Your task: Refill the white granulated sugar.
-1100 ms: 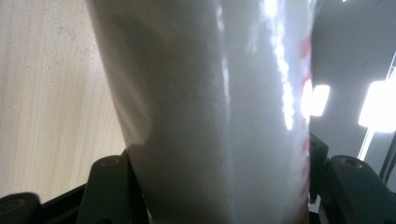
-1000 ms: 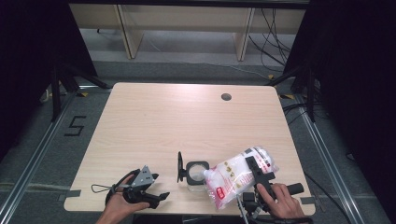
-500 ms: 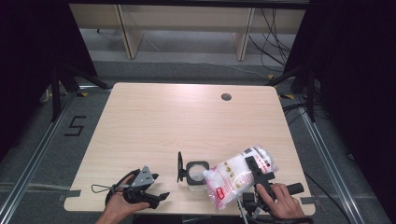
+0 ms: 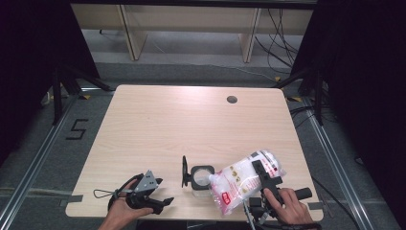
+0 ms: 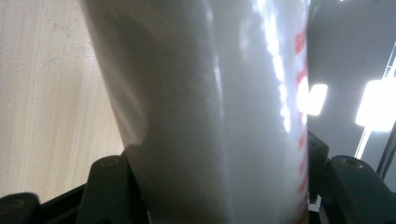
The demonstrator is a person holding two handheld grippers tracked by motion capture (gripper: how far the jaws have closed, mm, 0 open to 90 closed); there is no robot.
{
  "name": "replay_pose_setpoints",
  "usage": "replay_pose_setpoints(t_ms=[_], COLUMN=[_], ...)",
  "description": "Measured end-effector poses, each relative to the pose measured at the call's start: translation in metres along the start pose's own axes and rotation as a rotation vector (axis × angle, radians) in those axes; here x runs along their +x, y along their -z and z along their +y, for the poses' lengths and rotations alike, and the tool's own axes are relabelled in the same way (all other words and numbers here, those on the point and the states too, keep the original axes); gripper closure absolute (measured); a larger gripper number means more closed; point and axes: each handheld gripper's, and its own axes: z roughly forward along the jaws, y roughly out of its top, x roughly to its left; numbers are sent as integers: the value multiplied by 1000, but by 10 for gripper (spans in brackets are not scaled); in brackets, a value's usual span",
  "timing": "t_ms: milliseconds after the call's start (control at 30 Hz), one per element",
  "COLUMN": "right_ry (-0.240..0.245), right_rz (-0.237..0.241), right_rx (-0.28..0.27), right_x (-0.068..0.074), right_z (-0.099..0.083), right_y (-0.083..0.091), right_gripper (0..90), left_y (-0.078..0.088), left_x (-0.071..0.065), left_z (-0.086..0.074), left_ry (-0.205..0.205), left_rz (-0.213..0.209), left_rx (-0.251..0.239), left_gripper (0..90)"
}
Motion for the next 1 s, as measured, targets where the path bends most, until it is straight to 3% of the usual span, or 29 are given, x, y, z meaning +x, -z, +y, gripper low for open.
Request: replay_pose_setpoints(t_ms=[67,133,200,500,533,667,733,800,833,933,967,1000], right_ry=[-4,25,15,26,-26,-27,8,-5,-42,9,-32,-33], right_rz=[-1,-5,17,12,-4,5,2,15,10,13,18,13], right_rx=[5,-2,23,16,8,15,14,36,37,30,41,32], right_x=[0,-2,-3,-4,0,-1,-5,-4,-1,-4,-1,0], right_z=[0,0,0,0,-2,-2,-2,-2,-3,-3,-3,-2], right_y=[0,-1,1,0,0,0,0,0,0,0,0,0], right_gripper=[420,420,420,419,418,418,417,417,418,417,417,417], left_y=[0,0,0,0,0,0,0,0,1,1,1,1], left_x=[0,-1,0,0,-1,-1,0,1,1,1,2,2], left_z=[0,0,0,0,0,0,0,0,0,0,0,0], left_ry=[0,8,0,6,11,13,2,-16,-16,-19,-21,-21], left_rz=[0,-7,0,-9,-8,-8,-7,-6,-3,-7,0,0], left_rx=[0,-10,1,-7,-8,-12,-9,-10,-12,-6,-3,-3], left_gripper=[225,225,225,225,225,225,225,225,225,225,225,225])
